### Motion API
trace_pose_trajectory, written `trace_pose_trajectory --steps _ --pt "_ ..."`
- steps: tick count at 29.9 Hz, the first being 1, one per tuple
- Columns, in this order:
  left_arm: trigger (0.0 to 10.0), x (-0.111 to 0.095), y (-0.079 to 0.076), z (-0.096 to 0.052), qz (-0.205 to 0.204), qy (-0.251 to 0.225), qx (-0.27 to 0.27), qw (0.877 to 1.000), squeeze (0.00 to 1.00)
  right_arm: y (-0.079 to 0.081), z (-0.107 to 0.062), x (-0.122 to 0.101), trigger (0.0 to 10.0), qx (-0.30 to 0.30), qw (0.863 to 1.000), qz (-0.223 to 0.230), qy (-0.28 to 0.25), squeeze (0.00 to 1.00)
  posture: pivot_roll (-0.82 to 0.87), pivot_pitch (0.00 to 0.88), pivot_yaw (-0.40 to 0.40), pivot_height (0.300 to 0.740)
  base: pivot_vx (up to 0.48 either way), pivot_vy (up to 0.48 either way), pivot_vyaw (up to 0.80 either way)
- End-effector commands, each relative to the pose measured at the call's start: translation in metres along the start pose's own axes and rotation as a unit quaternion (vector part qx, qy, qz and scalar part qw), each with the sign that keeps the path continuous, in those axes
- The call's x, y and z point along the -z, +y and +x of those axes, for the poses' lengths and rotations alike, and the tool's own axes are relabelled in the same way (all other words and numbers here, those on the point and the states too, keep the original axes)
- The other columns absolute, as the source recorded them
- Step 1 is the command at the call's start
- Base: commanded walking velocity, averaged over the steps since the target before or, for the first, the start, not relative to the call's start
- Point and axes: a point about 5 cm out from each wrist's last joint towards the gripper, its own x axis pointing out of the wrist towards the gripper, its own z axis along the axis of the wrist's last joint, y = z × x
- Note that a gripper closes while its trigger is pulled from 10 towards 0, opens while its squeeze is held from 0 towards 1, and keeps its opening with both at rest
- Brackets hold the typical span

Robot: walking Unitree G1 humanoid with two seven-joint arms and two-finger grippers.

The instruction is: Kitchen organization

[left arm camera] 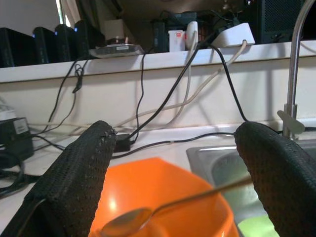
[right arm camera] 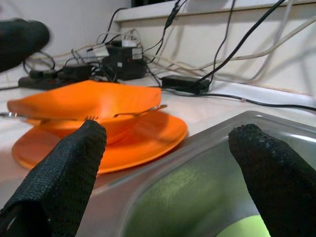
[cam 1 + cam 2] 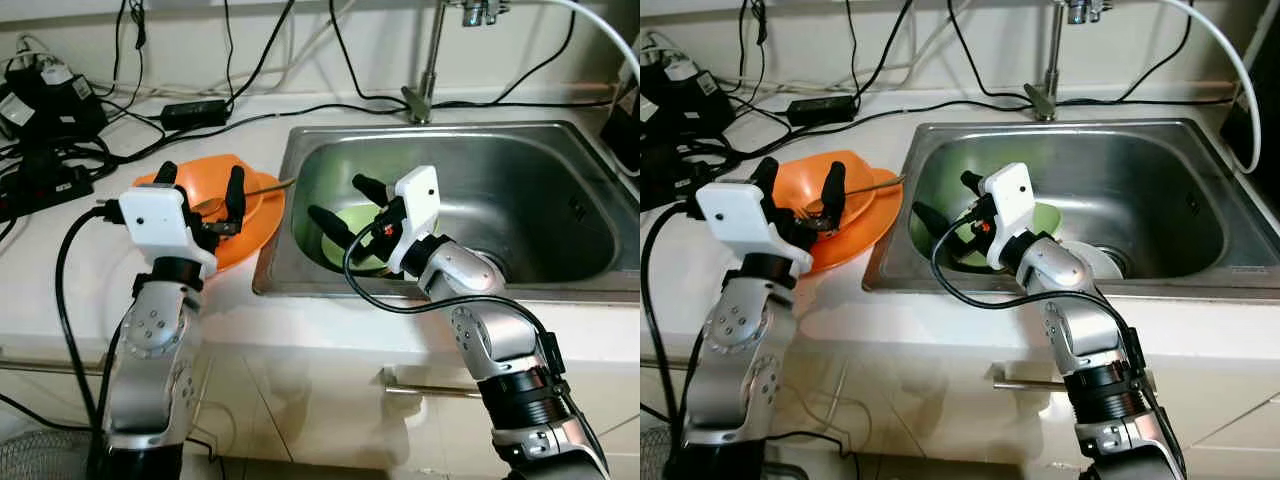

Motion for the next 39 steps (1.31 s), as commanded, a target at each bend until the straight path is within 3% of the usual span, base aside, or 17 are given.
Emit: trace_pose_trajectory --steps 1,7,11,18,20,37,38,39 --pt "10.0 -0.002 -0.003 -0.006 0.000 -0.003 0.019 1.000 0.00 0.004 0.001 -0.003 10.0 -0.017 1.000 -0.011 0.001 0.00 0.00 0.000 0.093 0.740 0.000 0.000 0.00" --pt "10.0 0.008 -0.005 -0.021 0.021 0.015 0.049 0.998 0.00 0.008 0.002 -0.003 10.0 -0.037 0.999 -0.008 0.005 0.00 0.00 0.000 0.092 0.740 0.000 0.000 0.00" --pt "10.0 0.014 -0.007 -0.022 0.033 0.023 0.067 0.997 0.00 0.012 -0.001 -0.002 10.0 -0.068 0.998 0.005 0.017 0.00 0.00 0.000 0.093 0.740 0.000 0.000 0.00" --pt "10.0 0.021 -0.015 -0.022 0.017 0.039 0.093 0.995 0.00 0.012 -0.006 -0.001 10.0 -0.095 0.995 0.000 0.031 0.00 -0.01 0.000 0.093 0.740 0.000 0.000 0.00" --pt "10.0 0.025 -0.014 -0.021 0.048 0.035 0.108 0.992 0.00 0.012 -0.006 -0.002 10.0 -0.096 0.995 0.001 0.031 0.00 -0.01 0.000 0.093 0.740 0.000 0.000 0.00" --pt "10.0 0.048 0.015 -0.009 0.158 0.045 0.135 0.977 0.00 0.018 -0.009 -0.004 10.0 -0.120 0.992 -0.001 0.031 0.00 -0.02 0.000 0.098 0.740 0.000 0.000 0.00" --pt "7.8 0.049 0.015 -0.007 0.163 0.044 0.146 0.975 0.00 0.018 -0.009 -0.004 10.0 -0.120 0.992 -0.002 0.031 0.00 -0.02 0.000 0.100 0.740 0.000 0.000 0.00" --pt "7.8 0.049 0.015 -0.007 0.163 0.044 0.146 0.975 0.00 0.018 -0.009 -0.004 10.0 -0.120 0.992 -0.002 0.031 0.00 -0.02 0.000 0.100 0.740 0.000 0.000 0.00"
